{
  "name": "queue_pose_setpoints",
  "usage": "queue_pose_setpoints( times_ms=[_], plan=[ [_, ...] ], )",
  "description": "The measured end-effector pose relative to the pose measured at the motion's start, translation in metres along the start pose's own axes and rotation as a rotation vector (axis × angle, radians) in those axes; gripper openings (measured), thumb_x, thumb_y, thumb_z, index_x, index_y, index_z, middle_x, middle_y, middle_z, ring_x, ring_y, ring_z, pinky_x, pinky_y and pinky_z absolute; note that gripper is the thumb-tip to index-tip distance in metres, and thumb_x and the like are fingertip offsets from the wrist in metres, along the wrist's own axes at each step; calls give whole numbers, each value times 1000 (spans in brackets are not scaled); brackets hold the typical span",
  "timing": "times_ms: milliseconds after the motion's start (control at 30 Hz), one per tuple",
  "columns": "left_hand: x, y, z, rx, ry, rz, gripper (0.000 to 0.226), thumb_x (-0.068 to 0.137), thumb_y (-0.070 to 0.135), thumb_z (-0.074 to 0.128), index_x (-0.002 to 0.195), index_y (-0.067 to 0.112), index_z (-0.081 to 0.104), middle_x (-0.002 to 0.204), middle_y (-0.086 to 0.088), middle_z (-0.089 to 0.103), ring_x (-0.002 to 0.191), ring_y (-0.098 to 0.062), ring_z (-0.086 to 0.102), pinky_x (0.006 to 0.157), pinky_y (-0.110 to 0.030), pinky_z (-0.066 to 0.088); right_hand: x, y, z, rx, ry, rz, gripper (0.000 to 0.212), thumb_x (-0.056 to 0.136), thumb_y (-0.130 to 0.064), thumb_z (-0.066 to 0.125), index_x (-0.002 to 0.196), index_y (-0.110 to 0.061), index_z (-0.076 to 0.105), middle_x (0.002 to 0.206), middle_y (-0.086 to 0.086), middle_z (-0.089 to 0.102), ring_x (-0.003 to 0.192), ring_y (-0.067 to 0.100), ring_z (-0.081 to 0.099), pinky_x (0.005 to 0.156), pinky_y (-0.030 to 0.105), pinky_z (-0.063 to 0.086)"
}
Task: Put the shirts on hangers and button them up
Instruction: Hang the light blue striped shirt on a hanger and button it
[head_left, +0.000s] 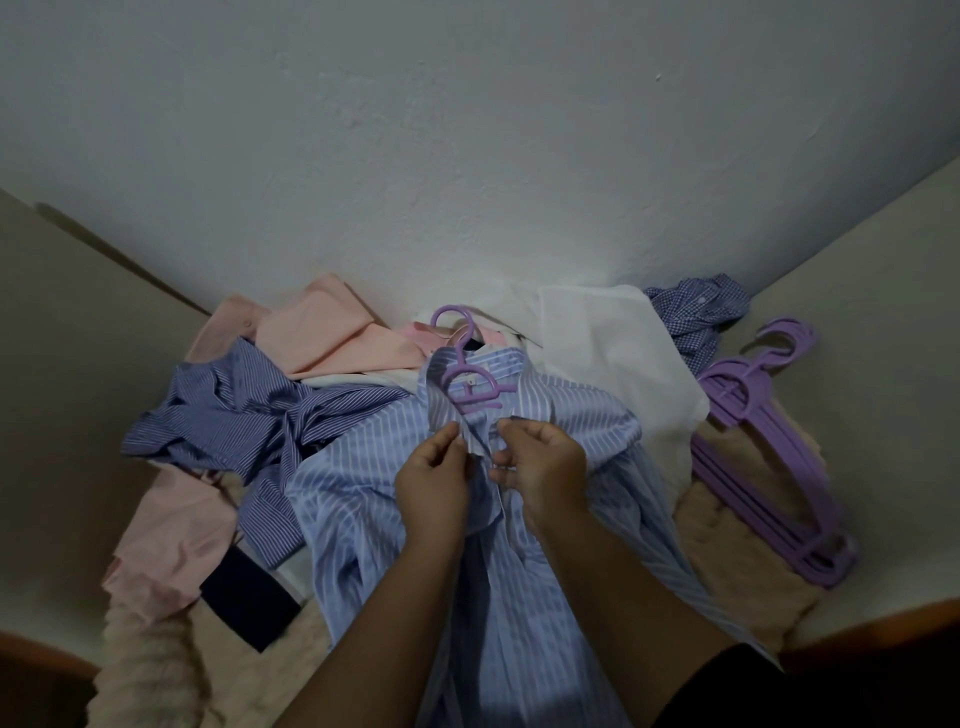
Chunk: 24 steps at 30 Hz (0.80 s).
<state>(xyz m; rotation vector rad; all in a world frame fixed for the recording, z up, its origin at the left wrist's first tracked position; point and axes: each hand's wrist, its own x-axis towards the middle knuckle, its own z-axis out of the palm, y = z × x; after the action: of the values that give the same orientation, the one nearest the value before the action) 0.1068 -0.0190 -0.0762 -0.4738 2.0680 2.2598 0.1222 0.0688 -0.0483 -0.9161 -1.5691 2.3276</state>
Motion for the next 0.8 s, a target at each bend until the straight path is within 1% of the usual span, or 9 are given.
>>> queue_pose_setpoints(
  times_ms=[100, 200, 300, 400, 500, 567, 667, 733, 800],
  plan=[
    [1, 2, 1, -38, -43, -51, 23, 92, 10, 61, 112, 15, 69, 97, 0, 72, 84, -14, 67, 75, -27, 53, 4, 4, 1, -101, 23, -28, 15, 87, -5, 64, 73, -9, 60, 62, 7, 56, 54, 15, 55, 50, 25, 53],
    [1, 3, 3, -22, -84, -34, 19, 88, 9, 65, 101, 21, 72, 101, 3, 72, 97, -14, 67, 93, -33, 52, 9, 8, 3, -219, 41, -79, 17, 86, -10, 67, 70, -11, 63, 64, 7, 61, 64, 23, 61, 65, 38, 57],
    [0, 3, 5, -7, -102, -15, 20, 87, 9, 66, 101, 21, 72, 101, 5, 72, 98, -11, 67, 97, -35, 50, 10, 9, 5, -318, 20, -121, 22, 87, -13, 65, 66, -15, 64, 66, 3, 63, 73, 24, 64, 76, 40, 57],
    [2, 1, 7, 19, -100, -3, 21, 87, 11, 67, 106, 18, 72, 105, 3, 72, 101, -10, 66, 99, -36, 49, 10, 7, 4, -348, -11, -121, 25, 91, -14, 60, 66, -12, 62, 60, 0, 57, 62, 14, 56, 66, 30, 53],
    [4, 0, 7, 30, -113, 1, 20, 87, 13, 68, 105, 20, 72, 107, 1, 72, 103, -11, 65, 100, -37, 49, 9, 5, 4, -383, -83, -96, 27, 95, -15, 54, 70, -9, 61, 61, 0, 56, 57, 9, 52, 55, 19, 43],
    [5, -1, 6, 49, -105, 14, 23, 87, 12, 67, 109, 16, 71, 109, 2, 71, 103, -10, 65, 100, -35, 48, 12, 7, 5, -403, -54, -107, 27, 95, -15, 53, 70, -9, 58, 63, 2, 55, 59, 13, 52, 56, 22, 43],
    [6, -3, 5, 73, -82, 34, 25, 89, 11, 65, 113, 11, 69, 111, 2, 69, 101, -6, 62, 99, -27, 47, 14, 13, 4, -377, 27, -111, 22, 92, -11, 55, 70, -12, 60, 71, 7, 61, 74, 28, 61, 72, 40, 51],
    [6, -5, 5, 80, -73, 29, 26, 90, 10, 63, 115, 10, 68, 109, 4, 68, 100, -5, 61, 96, -23, 46, 12, 16, 1, -326, 28, -89, 27, 90, -8, 58, 64, -17, 59, 66, 6, 60, 71, 26, 59, 71, 40, 49],
    [5, -6, 6, 80, -72, 18, 26, 90, 10, 63, 115, 11, 68, 109, 4, 68, 101, -6, 61, 97, -24, 46, 10, 18, -1, -269, 8, -69, 25, 89, -7, 61, 65, -15, 62, 61, 4, 58, 63, 19, 54, 65, 34, 46]
  ],
)
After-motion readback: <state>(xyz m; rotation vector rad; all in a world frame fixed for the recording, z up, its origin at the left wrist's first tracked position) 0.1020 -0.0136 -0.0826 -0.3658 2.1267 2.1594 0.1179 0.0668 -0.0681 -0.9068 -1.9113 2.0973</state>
